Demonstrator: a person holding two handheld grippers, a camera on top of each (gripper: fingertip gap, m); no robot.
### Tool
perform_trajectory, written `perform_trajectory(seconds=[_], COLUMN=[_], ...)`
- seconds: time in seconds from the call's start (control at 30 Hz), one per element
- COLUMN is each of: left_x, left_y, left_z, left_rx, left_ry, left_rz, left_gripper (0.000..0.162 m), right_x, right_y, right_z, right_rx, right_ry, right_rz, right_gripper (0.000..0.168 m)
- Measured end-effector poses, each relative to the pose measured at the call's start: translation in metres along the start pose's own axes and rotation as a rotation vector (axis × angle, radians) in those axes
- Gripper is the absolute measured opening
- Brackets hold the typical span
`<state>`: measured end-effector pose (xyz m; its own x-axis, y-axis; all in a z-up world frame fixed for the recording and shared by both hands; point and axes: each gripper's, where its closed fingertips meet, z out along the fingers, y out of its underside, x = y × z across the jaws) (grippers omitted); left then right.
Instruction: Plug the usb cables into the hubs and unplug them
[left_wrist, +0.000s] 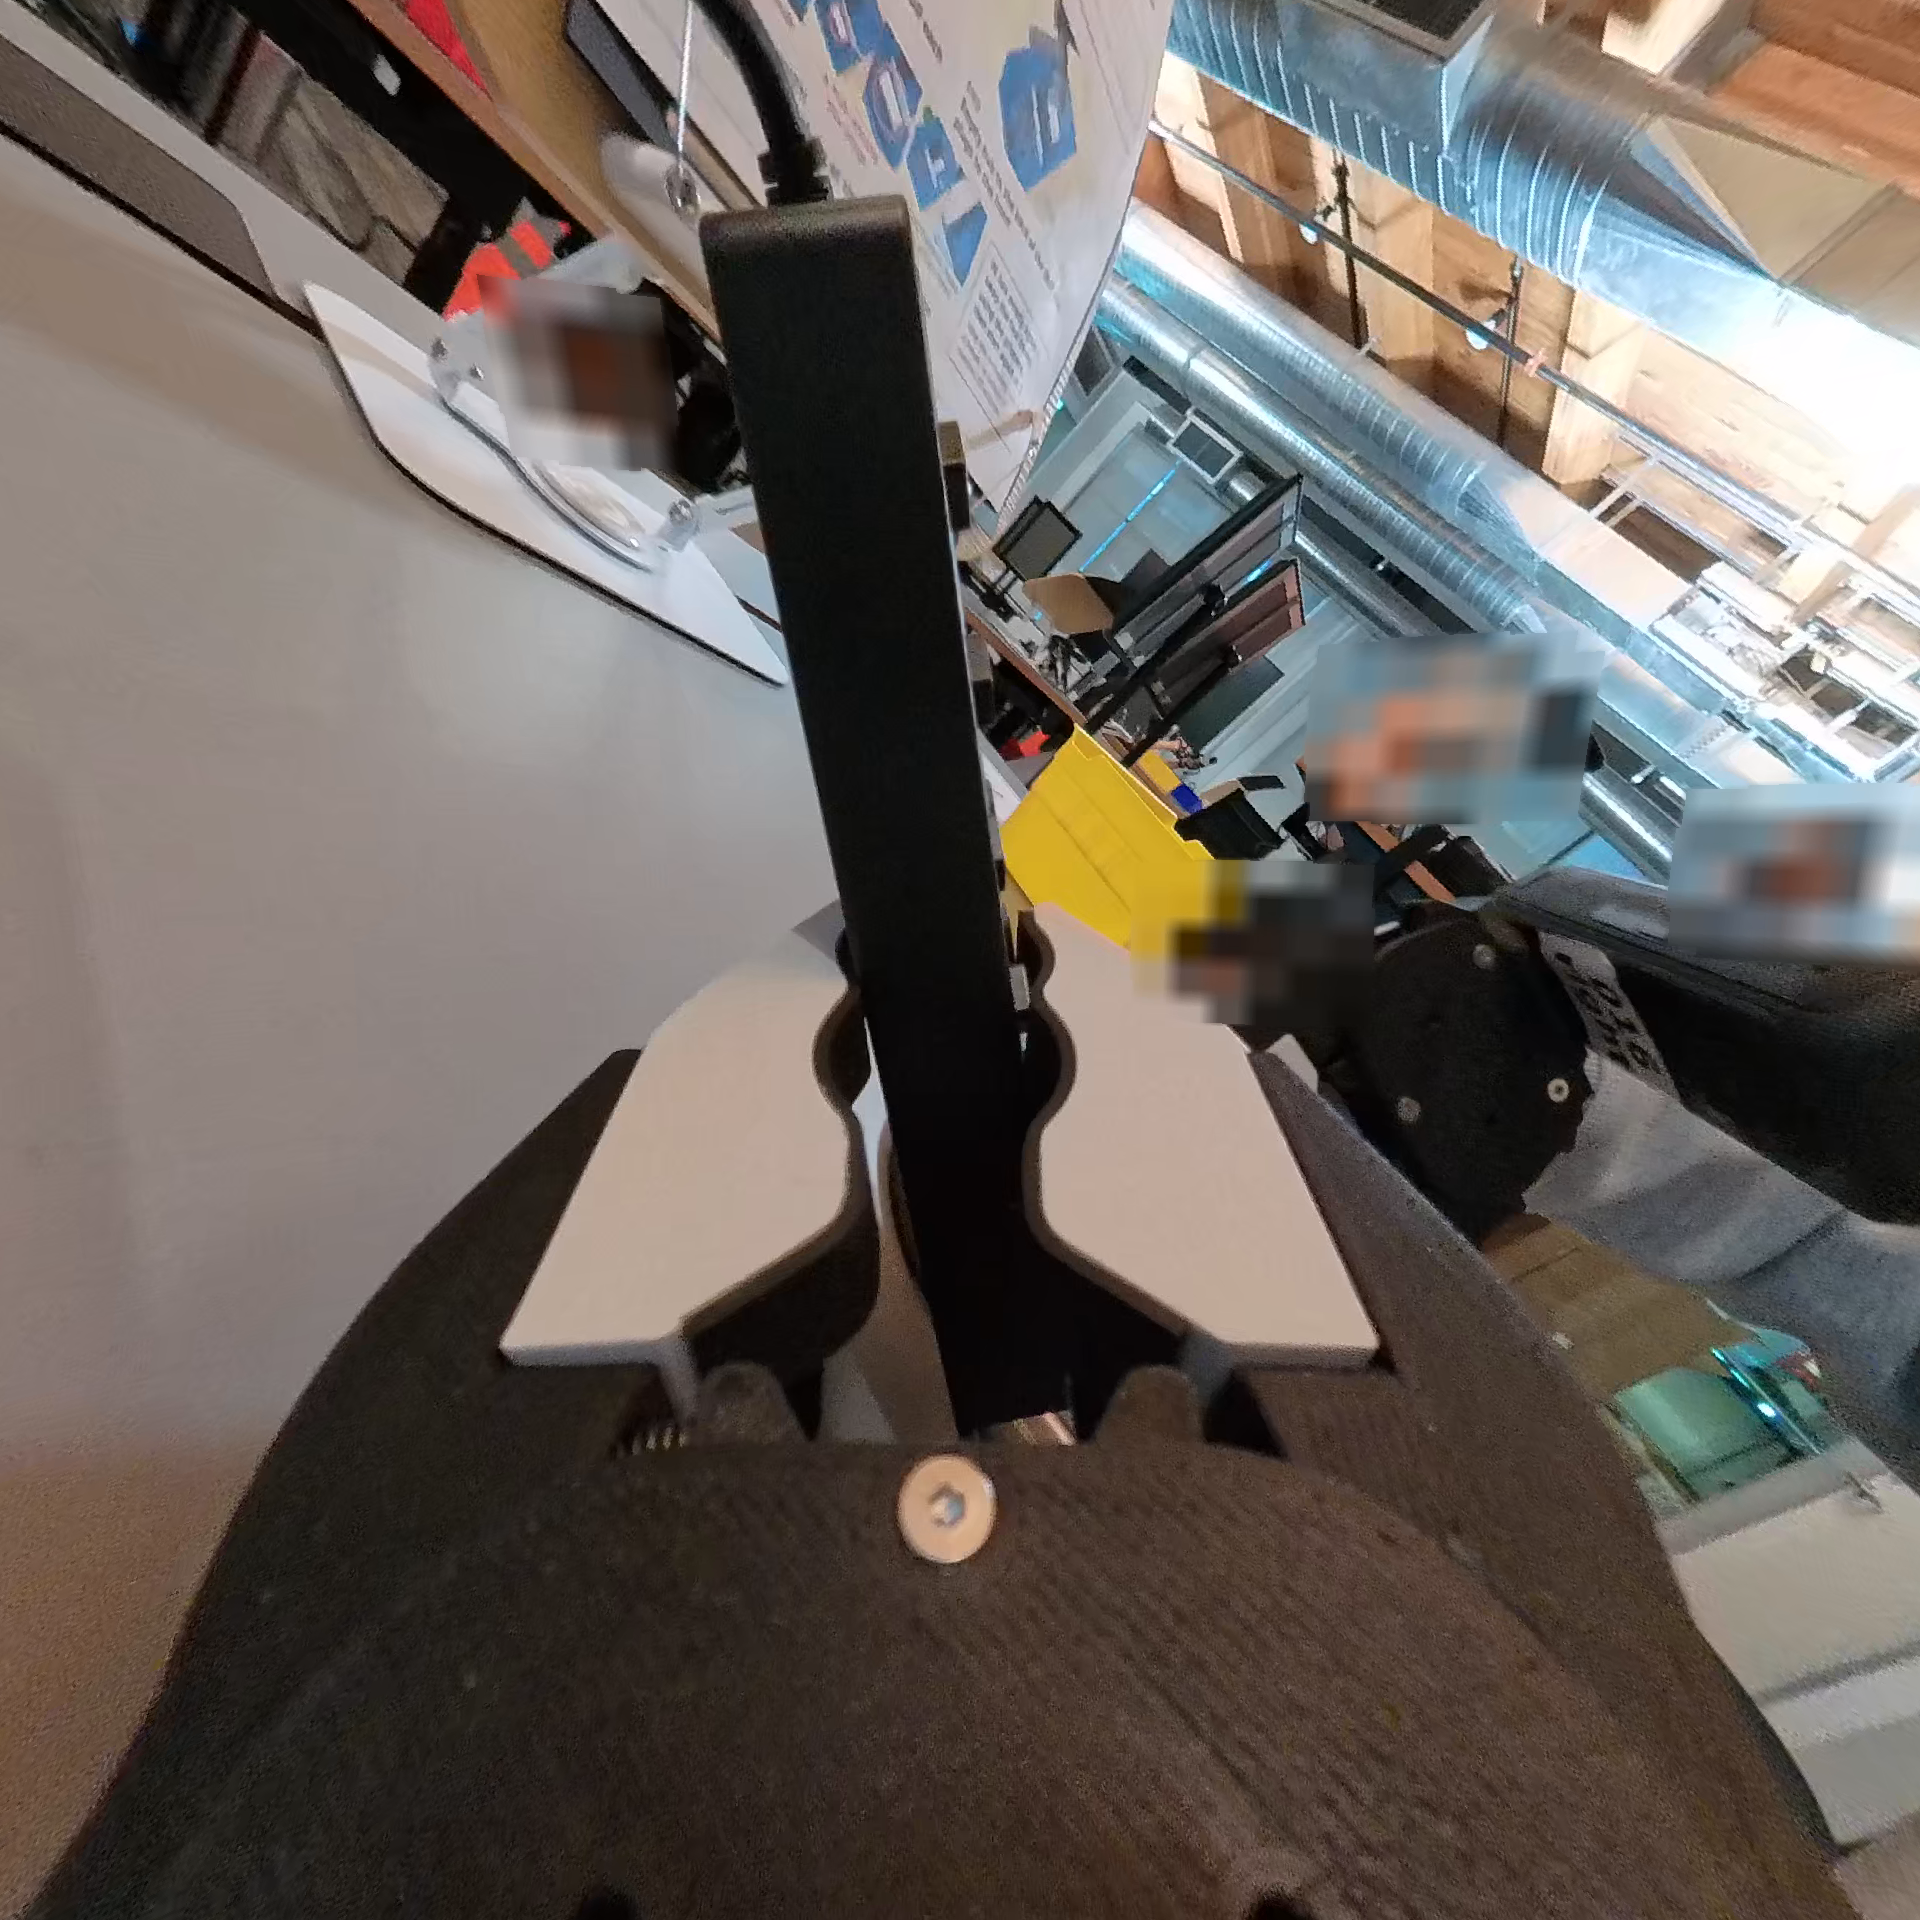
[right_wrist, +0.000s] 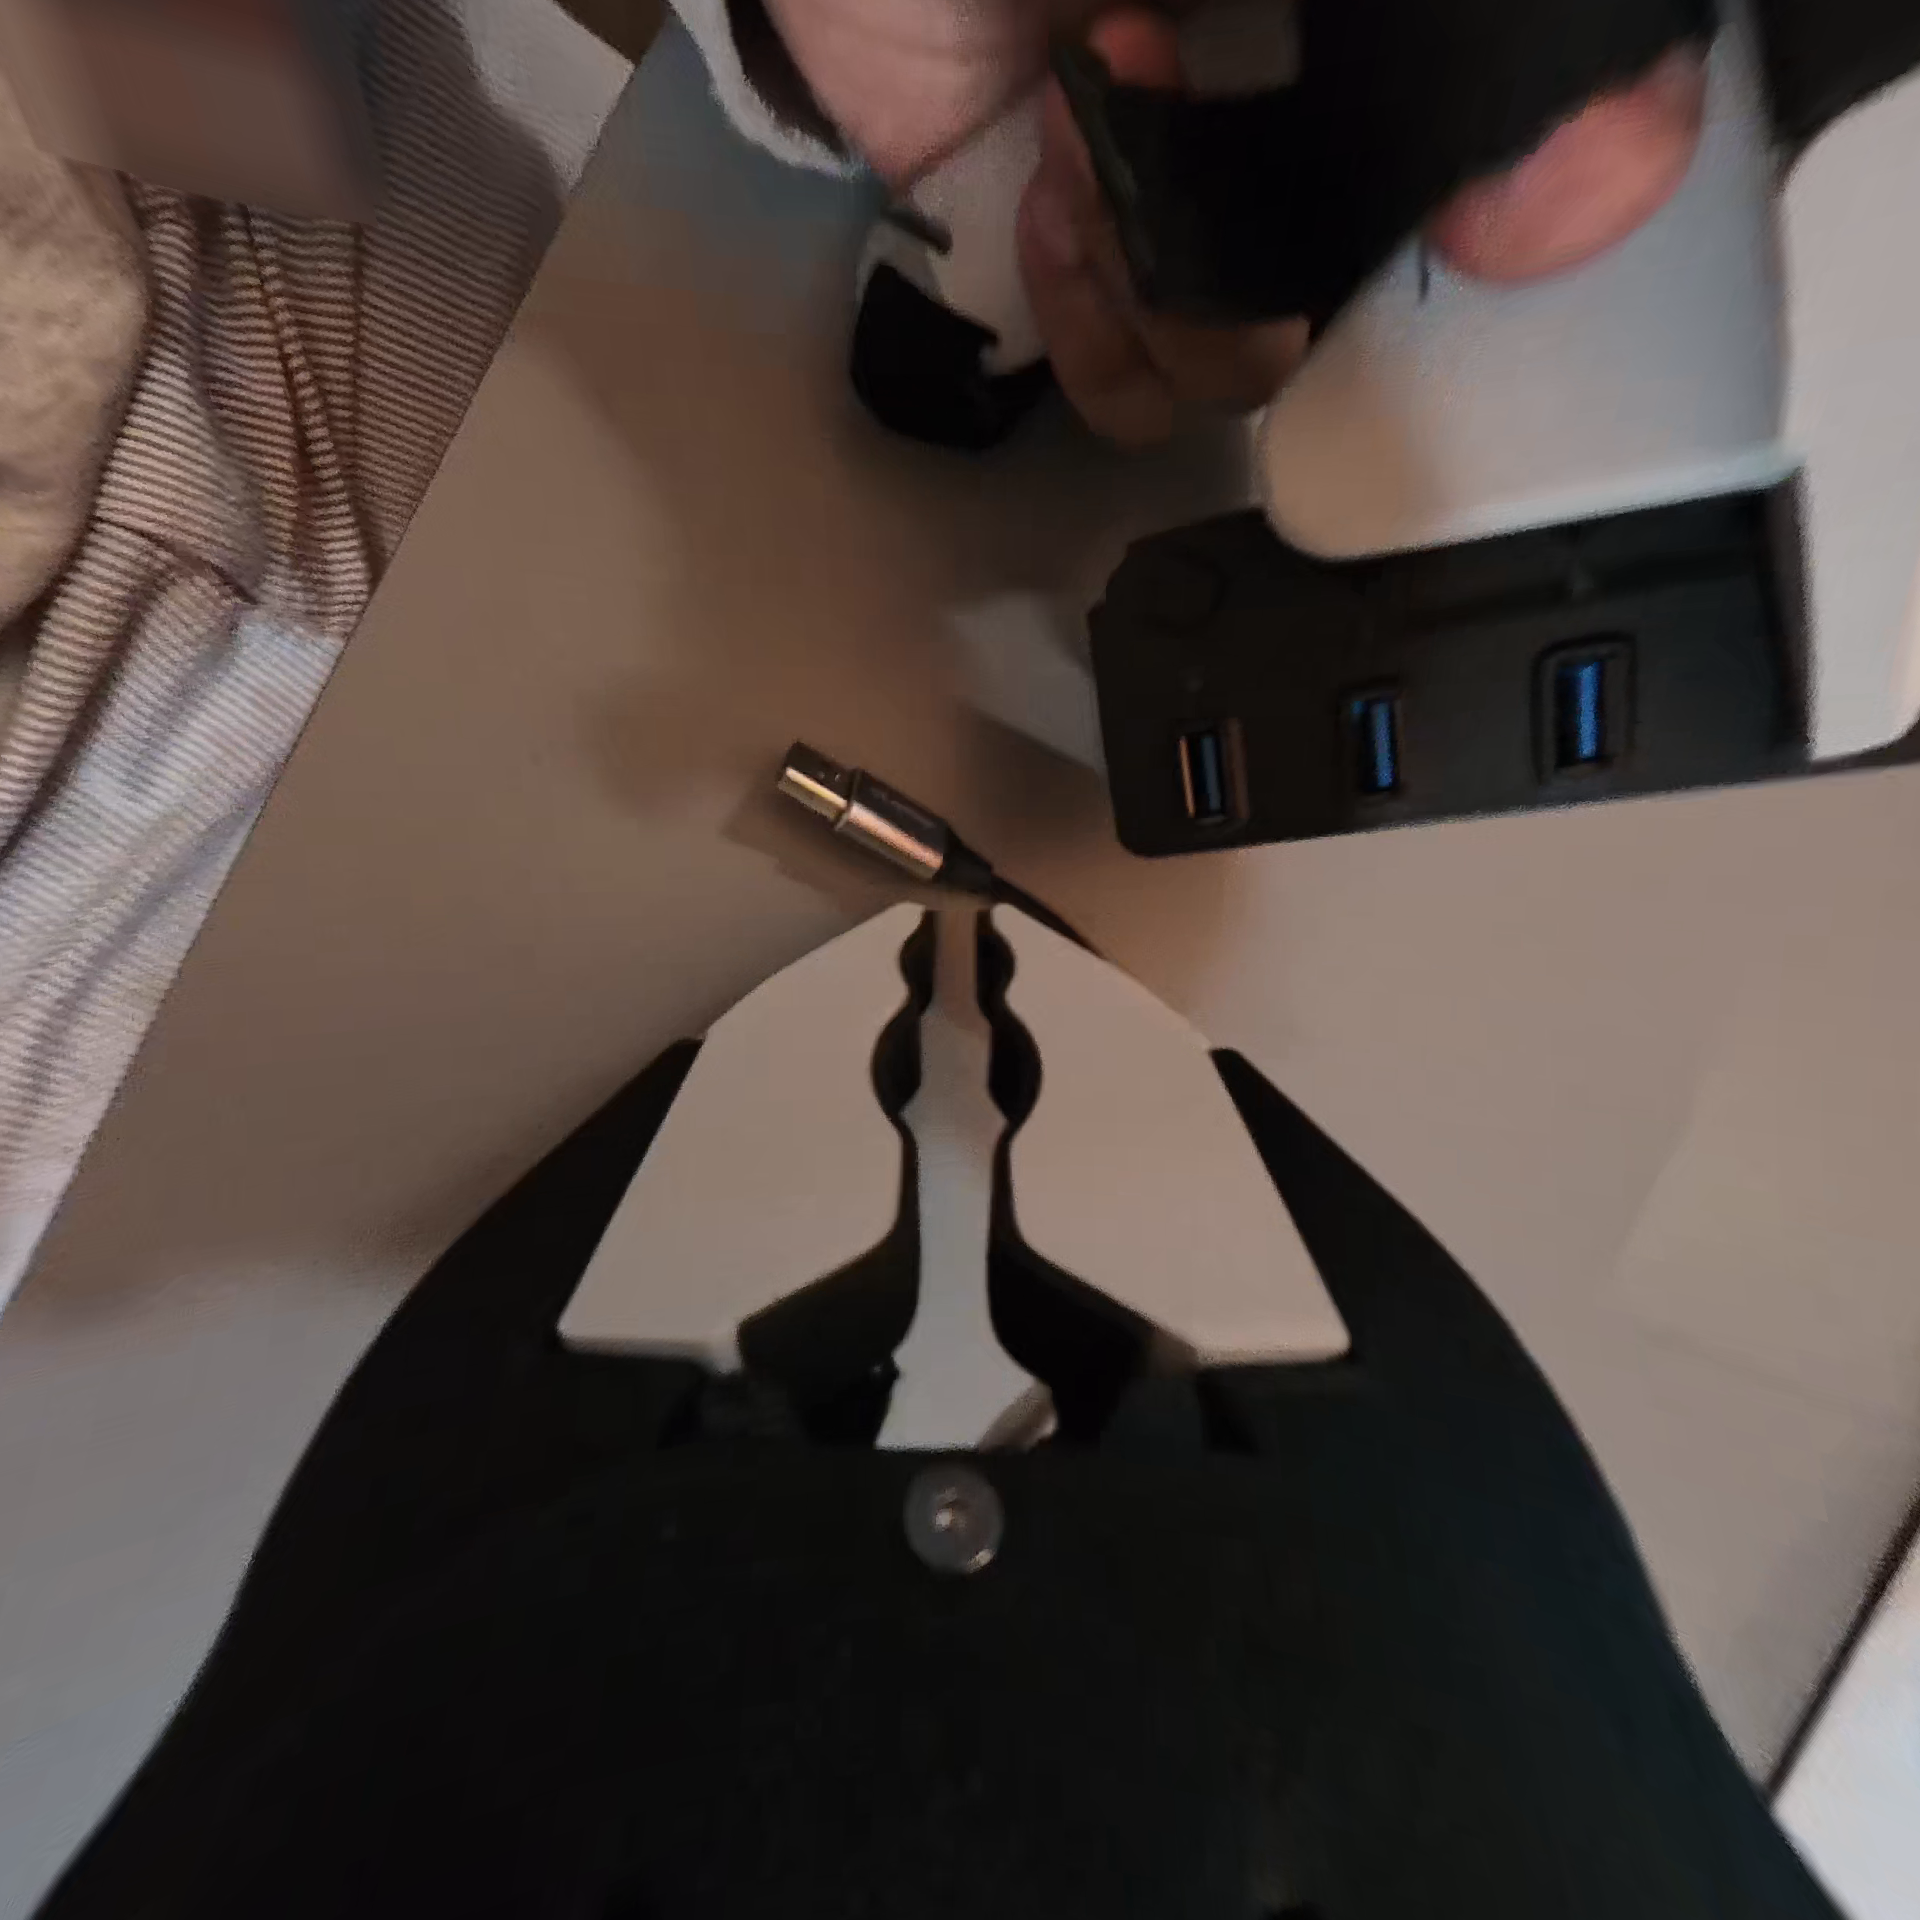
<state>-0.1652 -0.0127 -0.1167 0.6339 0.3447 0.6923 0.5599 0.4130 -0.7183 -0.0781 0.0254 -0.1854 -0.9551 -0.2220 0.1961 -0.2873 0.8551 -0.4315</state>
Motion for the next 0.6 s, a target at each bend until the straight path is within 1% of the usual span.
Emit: perform_trajectory(seconds=[0.03,0.1,0.13,0.2,0.27,0.33,0.47,0.53,0.6], left_x=[-0.001,-0.003,-0.004,-0.005,-0.005,-0.005,-0.006,-0.006,-0.007], left_y=[-0.002,-0.006,-0.007,-0.007,-0.008,-0.008,-0.008,-0.009,-0.01], left_z=[-0.001,-0.003,-0.003,-0.004,-0.004,-0.004,-0.004,-0.004,-0.005], left_rx=[0.011,0.029,0.032,0.029,0.029,0.023,0.024,0.025,0.026], left_ry=[-0.008,-0.021,-0.025,-0.025,-0.026,-0.022,-0.021,-0.023,-0.024], left_rz=[0.009,0.023,0.025,0.023,0.027,0.025,0.024,0.026,0.031], left_gripper=[0.026,0.026,0.025,0.025,0.025,0.025,0.025,0.025,0.025], right_x=[0.002,0.003,0.002,-0.002,-0.007,-0.007,-0.006,-0.005,-0.005], right_y=[-0.004,-0.009,-0.011,-0.014,-0.017,-0.017,-0.014,-0.013,-0.018], right_z=[0.001,0.007,0.01,0.019,0.024,0.025,0.025,0.024,0.019], right_rx=[0.022,0.045,0.059,0.083,0.106,0.106,0.066,0.054,0.105], right_ry=[0.026,0.046,0.042,0.0,-0.052,-0.078,-0.063,-0.059,-0.078], right_rz=[-0.027,-0.062,-0.07,-0.081,-0.068,-0.049,-0.02,0.04,0.158], right_gripper=[0.014,0.022,0.023,0.032,0.027,0.026,0.011,0.009,0.008])
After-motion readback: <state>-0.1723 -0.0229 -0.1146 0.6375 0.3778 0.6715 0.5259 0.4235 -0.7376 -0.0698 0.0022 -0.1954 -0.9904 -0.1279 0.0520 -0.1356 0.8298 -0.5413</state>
